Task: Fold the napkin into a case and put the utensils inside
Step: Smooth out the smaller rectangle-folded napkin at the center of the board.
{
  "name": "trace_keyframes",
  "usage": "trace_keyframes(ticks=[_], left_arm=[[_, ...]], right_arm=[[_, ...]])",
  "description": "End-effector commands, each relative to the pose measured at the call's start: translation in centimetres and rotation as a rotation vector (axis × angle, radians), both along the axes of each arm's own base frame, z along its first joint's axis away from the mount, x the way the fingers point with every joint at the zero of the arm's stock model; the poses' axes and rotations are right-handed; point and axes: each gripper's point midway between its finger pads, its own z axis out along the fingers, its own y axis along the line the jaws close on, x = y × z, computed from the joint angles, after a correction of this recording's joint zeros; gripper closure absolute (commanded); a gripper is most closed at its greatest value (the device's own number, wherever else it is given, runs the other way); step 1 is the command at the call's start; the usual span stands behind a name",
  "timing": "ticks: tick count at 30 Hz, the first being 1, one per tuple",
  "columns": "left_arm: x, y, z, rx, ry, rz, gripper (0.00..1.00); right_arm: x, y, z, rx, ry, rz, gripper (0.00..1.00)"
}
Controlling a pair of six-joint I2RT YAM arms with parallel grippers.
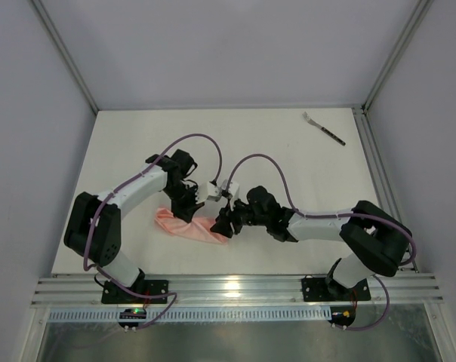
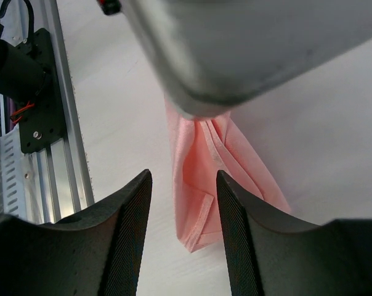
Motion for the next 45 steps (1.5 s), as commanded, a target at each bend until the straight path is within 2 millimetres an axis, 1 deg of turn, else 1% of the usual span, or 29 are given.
trace_keyframes(ticks=[1, 4, 7, 8, 9, 12, 14, 17, 18, 20, 21, 22, 23, 24, 25, 26, 29, 31, 32, 33, 36, 37, 39, 41, 42, 43, 44, 45], left_arm=[[0.6, -1.0, 1.6, -0.057, -0.039, -0.011, 1.00], [0.4, -1.0, 1.7, -0.057, -0.035, -0.011, 1.00], [0.3, -1.0, 1.6, -0.058, -0.030, -0.012, 1.00], [0.3, -1.0, 1.6, -0.061, -0.030, -0.014, 1.00], [0.3, -1.0, 1.6, -0.061, -0.030, -0.015, 1.00], [0.2, -0.9, 1.5, -0.058, -0.028, -0.019, 1.00], [0.2, -0.9, 1.5, -0.056, -0.027, -0.019, 1.00], [0.5, -0.9, 1.4, -0.052, -0.033, -0.012, 1.00], [0.5, -0.9, 1.4, -0.051, -0.035, -0.010, 1.00], [0.5, -0.9, 1.4, -0.052, -0.035, -0.012, 1.00], [0.4, -0.9, 1.4, -0.052, -0.033, -0.012, 1.00], [0.4, -1.0, 1.4, -0.058, -0.030, -0.012, 1.00], [0.4, -1.1, 1.5, -0.061, -0.030, -0.013, 1.00], [0.5, -1.2, 1.6, -0.066, -0.034, -0.014, 1.00], [0.4, -1.4, 1.8, -0.081, -0.029, -0.017, 1.00], [0.6, -1.7, 2.3, -0.093, -0.038, -0.021, 1.00], [1.0, -2.3, 3.4, -0.137, -0.066, -0.054, 1.00], [1.3, -2.5, 3.6, -0.134, -0.083, -0.070, 1.00], [1.3, -2.5, 3.7, -0.134, -0.087, -0.091, 1.00], [1.4, -2.6, 3.8, -0.136, -0.096, -0.104, 1.00], [1.1, -2.6, 4.4, -0.146, -0.098, -0.146, 1.00], [1.1, -2.6, 4.6, -0.147, -0.103, -0.159, 1.00], [1.0, -2.0, 4.6, -0.113, -0.118, -0.194, 1.00], [1.3, -1.9, 4.8, -0.091, -0.143, -0.218, 1.00], [1.5, -1.6, 4.7, -0.070, -0.157, -0.236, 1.00], [1.6, -1.6, 4.6, -0.064, -0.165, -0.243, 1.00], [1.5, -1.7, 4.3, -0.057, -0.162, -0.254, 1.00], [1.4, -1.7, 4.1, -0.052, -0.159, -0.262, 1.00]], right_arm=[[0.7, 1.7, 0.9, 0.073, -0.012, 0.012, 0.50], [0.9, 1.9, 0.0, 0.060, 0.004, 0.019, 0.50], [1.1, 2.1, -0.6, 0.055, 0.016, 0.017, 0.50], [1.1, 2.0, -1.3, 0.044, 0.028, 0.017, 0.50], [1.2, 2.0, -1.5, 0.042, 0.033, 0.013, 0.50], [1.4, 1.9, -2.1, 0.042, 0.042, 0.003, 0.50], [1.4, 1.9, -2.1, 0.042, 0.046, 0.006, 0.50], [1.0, 1.8, -2.4, 0.034, 0.062, 0.014, 0.50], [1.0, 1.6, -1.9, 0.039, 0.050, 0.009, 0.50], [1.1, 0.9, -1.5, 0.028, 0.032, -0.013, 0.50], [1.0, 0.4, -1.6, -0.001, 0.028, -0.013, 0.50], [1.1, 0.4, -0.2, 0.012, -0.002, -0.011, 0.50], [0.9, 0.2, 0.0, 0.007, -0.009, -0.004, 0.50], [0.6, -0.2, -0.4, -0.015, -0.019, 0.008, 0.50], [0.5, -0.4, -0.1, -0.015, -0.031, 0.015, 0.50], [0.3, -0.8, -0.7, -0.035, -0.034, 0.027, 0.50], [0.1, -1.3, -1.0, -0.035, -0.037, 0.044, 0.50], [1.1, -2.2, -0.7, -0.016, -0.042, 0.020, 0.50], [1.4, -2.5, 0.1, 0.007, -0.054, 0.017, 0.50], [2.2, -3.3, 0.4, 0.014, -0.062, -0.007, 0.50], [3.3, -4.3, 1.7, 0.018, -0.112, -0.013, 0.49], [4.1, -5.0, 2.0, 0.022, -0.118, -0.027, 0.49], [4.6, -5.5, 3.2, 0.055, -0.131, -0.011, 0.48], [5.4, -6.1, 3.2, 0.031, -0.136, -0.035, 0.47], [5.9, -6.5, 2.8, -0.017, -0.160, -0.033, 0.47], [6.0, -6.6, 2.8, -0.028, -0.162, -0.040, 0.47], [6.0, -6.5, 2.8, -0.024, -0.164, -0.040, 0.47], [5.6, -6.5, 2.5, -0.017, -0.155, -0.033, 0.47]])
